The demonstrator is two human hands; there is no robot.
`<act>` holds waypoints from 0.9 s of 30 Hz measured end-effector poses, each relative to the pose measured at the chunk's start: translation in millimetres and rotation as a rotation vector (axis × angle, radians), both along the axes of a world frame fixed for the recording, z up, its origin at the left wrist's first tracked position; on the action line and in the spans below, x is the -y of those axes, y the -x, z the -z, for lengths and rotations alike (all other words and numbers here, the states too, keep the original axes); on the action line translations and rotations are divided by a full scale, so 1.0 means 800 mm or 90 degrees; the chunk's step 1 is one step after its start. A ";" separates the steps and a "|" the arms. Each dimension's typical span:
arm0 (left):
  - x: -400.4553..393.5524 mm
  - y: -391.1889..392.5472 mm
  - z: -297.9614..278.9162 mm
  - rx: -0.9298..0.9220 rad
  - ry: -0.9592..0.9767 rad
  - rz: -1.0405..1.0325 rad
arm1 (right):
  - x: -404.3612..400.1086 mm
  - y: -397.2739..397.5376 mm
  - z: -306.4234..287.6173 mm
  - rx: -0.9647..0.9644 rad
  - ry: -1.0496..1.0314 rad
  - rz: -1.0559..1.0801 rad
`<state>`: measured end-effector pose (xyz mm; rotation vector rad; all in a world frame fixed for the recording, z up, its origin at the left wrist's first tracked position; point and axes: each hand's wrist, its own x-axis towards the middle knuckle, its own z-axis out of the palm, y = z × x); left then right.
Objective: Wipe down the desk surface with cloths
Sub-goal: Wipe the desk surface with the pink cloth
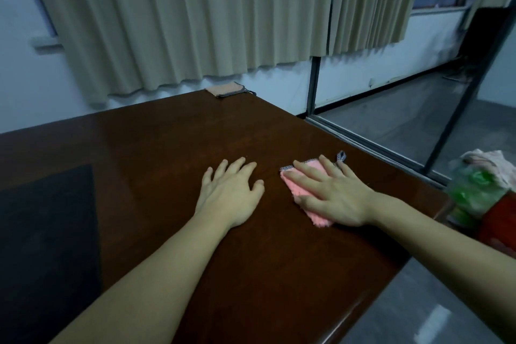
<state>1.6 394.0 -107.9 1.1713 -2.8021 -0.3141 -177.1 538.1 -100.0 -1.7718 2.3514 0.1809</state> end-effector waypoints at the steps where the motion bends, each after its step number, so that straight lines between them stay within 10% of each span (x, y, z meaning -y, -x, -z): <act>1: 0.000 0.000 0.001 -0.002 0.001 0.000 | -0.006 -0.003 0.000 0.000 0.003 -0.003; 17: 0.000 -0.002 -0.001 -0.019 -0.007 0.004 | 0.079 0.107 0.004 -0.008 0.037 0.224; 27: -0.010 -0.025 -0.017 -0.047 0.026 0.012 | 0.000 -0.013 0.001 -0.003 0.007 0.076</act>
